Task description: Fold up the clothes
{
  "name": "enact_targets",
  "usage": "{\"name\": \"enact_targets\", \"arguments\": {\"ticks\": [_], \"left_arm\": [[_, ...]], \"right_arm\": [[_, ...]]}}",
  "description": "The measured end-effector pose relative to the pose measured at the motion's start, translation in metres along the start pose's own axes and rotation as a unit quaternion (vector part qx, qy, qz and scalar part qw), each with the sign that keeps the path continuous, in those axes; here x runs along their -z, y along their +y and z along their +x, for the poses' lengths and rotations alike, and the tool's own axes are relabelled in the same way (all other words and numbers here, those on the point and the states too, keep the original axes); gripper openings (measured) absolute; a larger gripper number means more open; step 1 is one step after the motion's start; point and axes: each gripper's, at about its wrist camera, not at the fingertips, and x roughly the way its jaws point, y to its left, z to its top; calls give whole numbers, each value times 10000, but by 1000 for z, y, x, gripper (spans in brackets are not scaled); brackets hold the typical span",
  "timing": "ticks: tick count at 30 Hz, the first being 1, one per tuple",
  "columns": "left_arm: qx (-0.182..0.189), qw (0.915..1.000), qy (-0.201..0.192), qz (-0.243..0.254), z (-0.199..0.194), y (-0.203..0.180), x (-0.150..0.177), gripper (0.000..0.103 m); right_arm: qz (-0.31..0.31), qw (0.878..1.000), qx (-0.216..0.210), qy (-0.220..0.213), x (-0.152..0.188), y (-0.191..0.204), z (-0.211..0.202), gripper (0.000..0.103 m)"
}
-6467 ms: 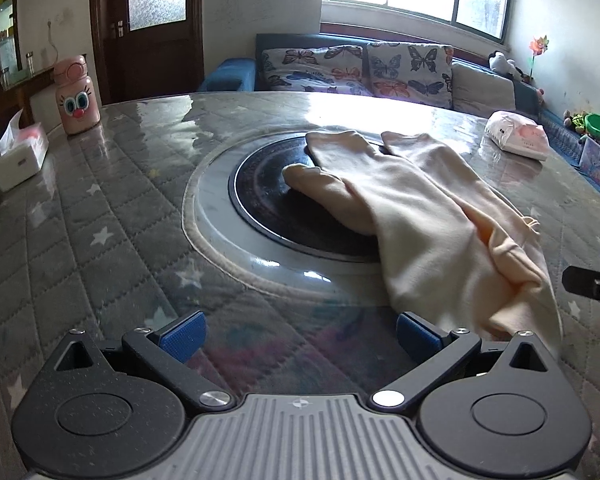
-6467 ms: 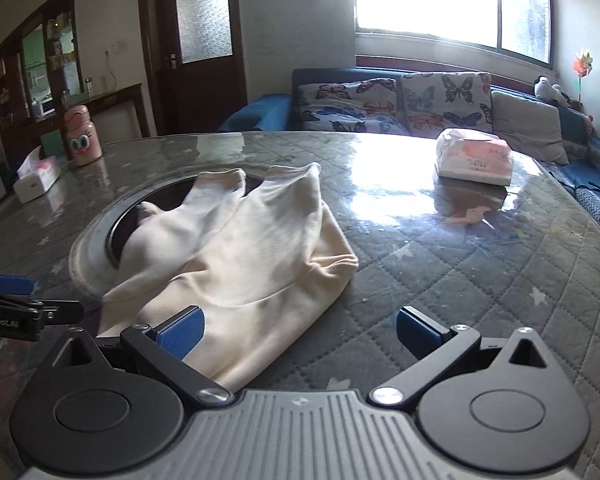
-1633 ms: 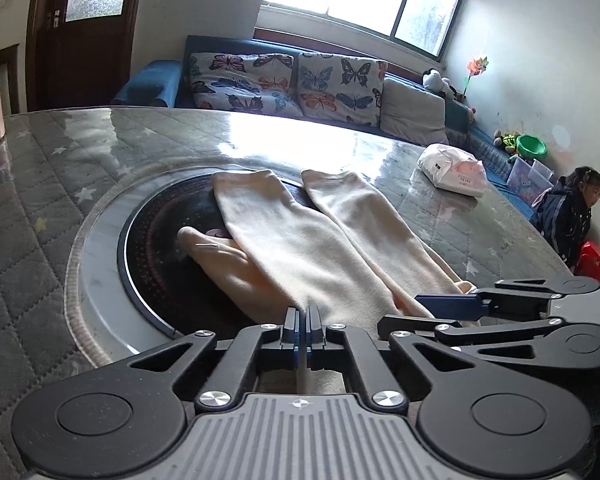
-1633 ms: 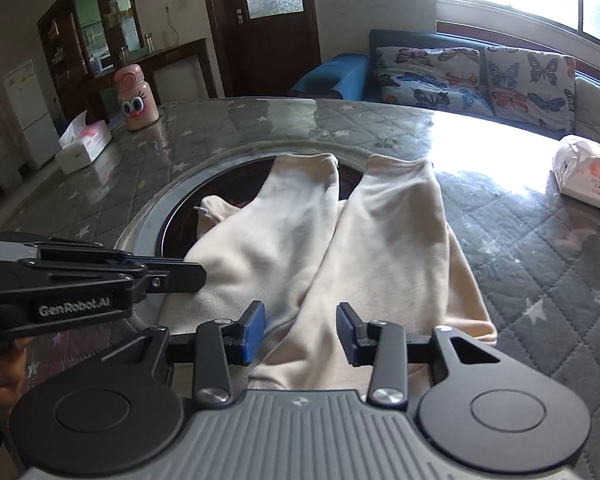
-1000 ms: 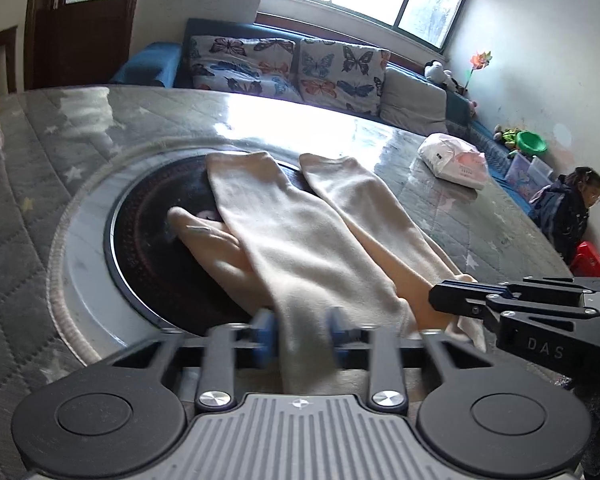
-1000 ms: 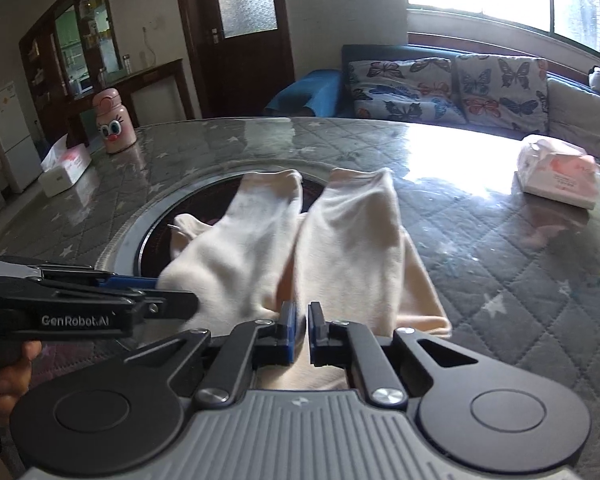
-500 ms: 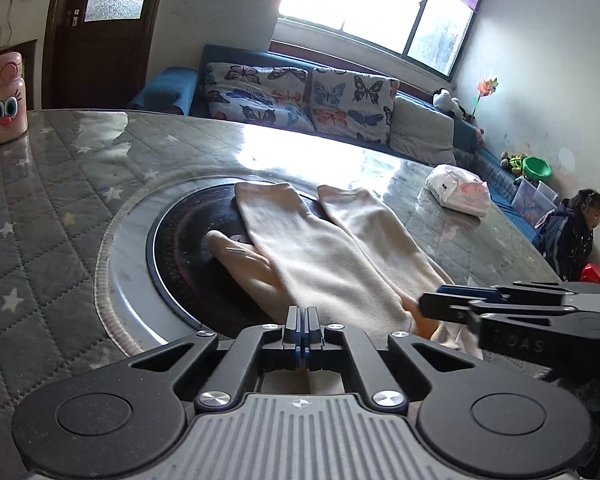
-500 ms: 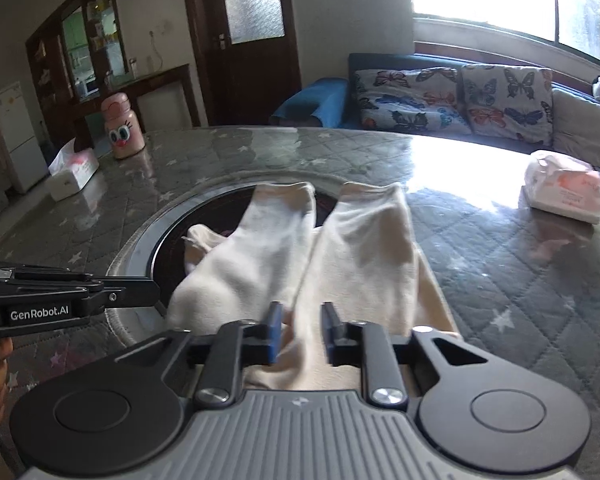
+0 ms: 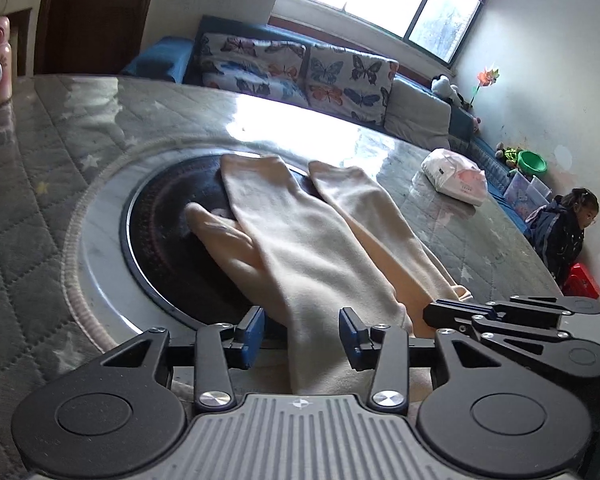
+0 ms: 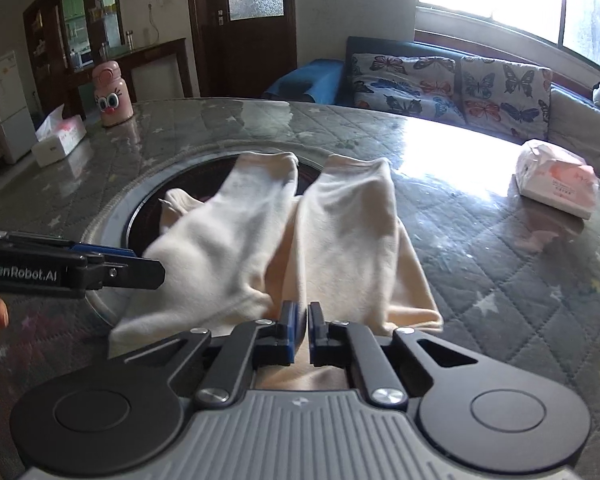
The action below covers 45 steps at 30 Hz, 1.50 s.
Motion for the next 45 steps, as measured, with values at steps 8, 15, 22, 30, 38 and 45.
{"name": "enact_targets", "arguments": {"ticks": [8, 15, 22, 30, 38, 45], "left_arm": [[59, 9999, -150, 39, -8, -1, 2, 3], [-4, 9984, -552, 85, -44, 0, 5, 2], [-14, 9959, -904, 71, -104, 6, 22, 2], [-107, 9963, -848, 89, -155, 12, 63, 2], [-545, 9974, -311, -359, -150, 37, 94, 4], [-857, 9953, -358, -268, -142, 43, 81, 31]], "right_arm": [[-217, 9987, 309, -353, 2, 1, -16, 3], [-356, 9941, 689, -761, 5, -1, -41, 2], [-178, 9883, 1052, -1093, 24, -18, -85, 2], [-113, 9899, 1012, -982, 53, -26, -123, 4], [-28, 9968, 347, -726, 42, -15, -92, 31], [-53, 9980, 18, -631, 9, -1, -50, 51]]}}
